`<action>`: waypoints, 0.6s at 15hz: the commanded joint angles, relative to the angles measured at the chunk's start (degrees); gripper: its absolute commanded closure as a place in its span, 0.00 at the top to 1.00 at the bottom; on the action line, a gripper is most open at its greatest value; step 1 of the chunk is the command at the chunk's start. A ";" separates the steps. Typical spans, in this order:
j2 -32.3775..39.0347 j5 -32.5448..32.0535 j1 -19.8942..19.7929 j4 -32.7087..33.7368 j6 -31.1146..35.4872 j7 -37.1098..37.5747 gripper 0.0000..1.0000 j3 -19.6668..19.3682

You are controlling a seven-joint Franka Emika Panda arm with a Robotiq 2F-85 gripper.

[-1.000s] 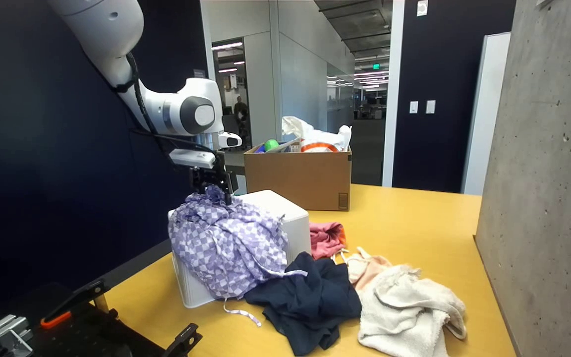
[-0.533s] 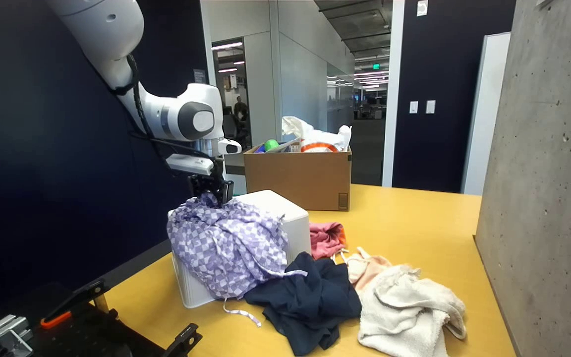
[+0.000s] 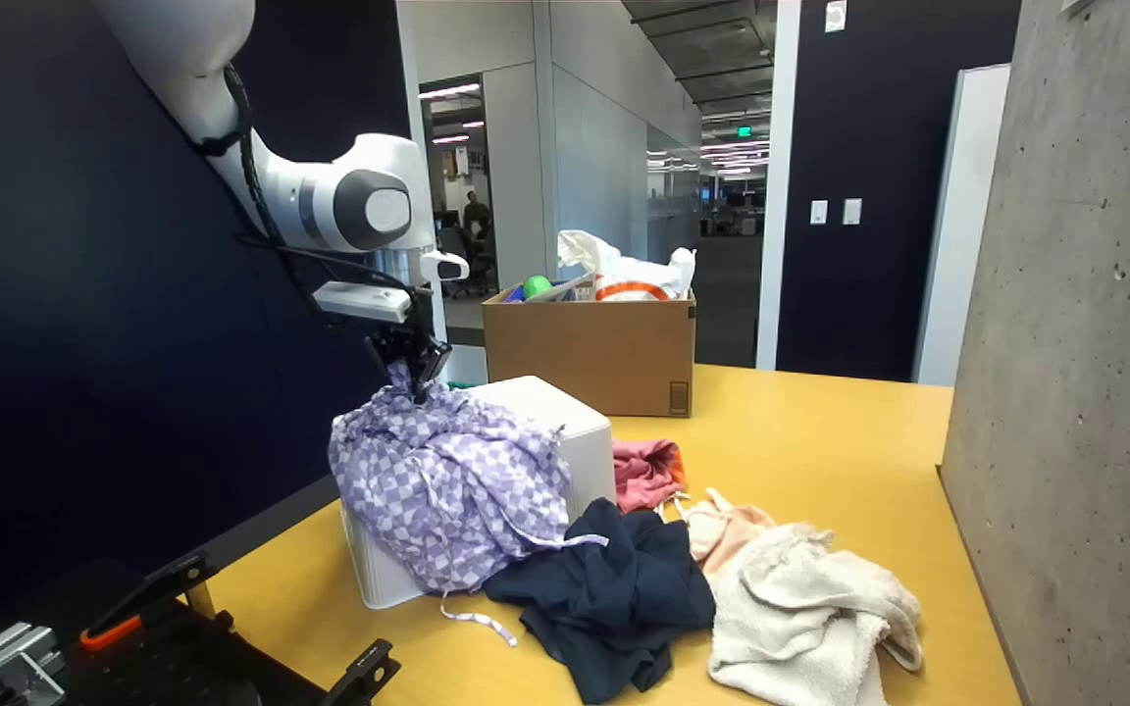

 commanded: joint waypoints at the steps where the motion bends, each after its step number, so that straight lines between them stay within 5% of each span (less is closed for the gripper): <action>1: -7.39 0.37 0.41 -3.73 -0.42 0.17 0.00 -1.10; 9: -20.82 -5.46 2.40 3.99 -6.98 4.23 0.02 -3.01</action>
